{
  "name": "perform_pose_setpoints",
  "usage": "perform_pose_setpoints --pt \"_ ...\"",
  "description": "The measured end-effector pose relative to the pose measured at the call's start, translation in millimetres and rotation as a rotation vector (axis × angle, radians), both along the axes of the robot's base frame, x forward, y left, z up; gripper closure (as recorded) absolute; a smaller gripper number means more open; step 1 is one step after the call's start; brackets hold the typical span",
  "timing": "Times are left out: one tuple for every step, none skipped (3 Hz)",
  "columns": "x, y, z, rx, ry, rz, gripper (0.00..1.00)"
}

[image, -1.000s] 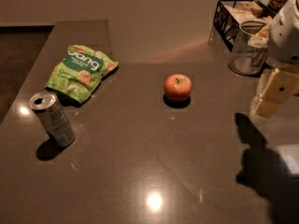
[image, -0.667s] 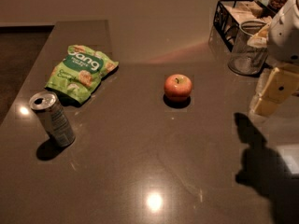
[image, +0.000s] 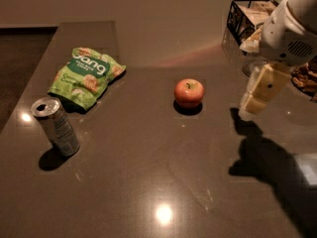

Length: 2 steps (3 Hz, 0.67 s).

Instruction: Move apple near redbull can

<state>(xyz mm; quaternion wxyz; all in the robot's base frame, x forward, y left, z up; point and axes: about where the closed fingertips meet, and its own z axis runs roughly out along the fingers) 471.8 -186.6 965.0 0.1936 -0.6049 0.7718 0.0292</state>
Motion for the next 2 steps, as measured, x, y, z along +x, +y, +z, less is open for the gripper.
perform_pose_setpoints --pt "31 26 -19 0.052 -0.002 0.025 0.00" --pt "54 50 -35 0.100 0.017 0.043 0.00"
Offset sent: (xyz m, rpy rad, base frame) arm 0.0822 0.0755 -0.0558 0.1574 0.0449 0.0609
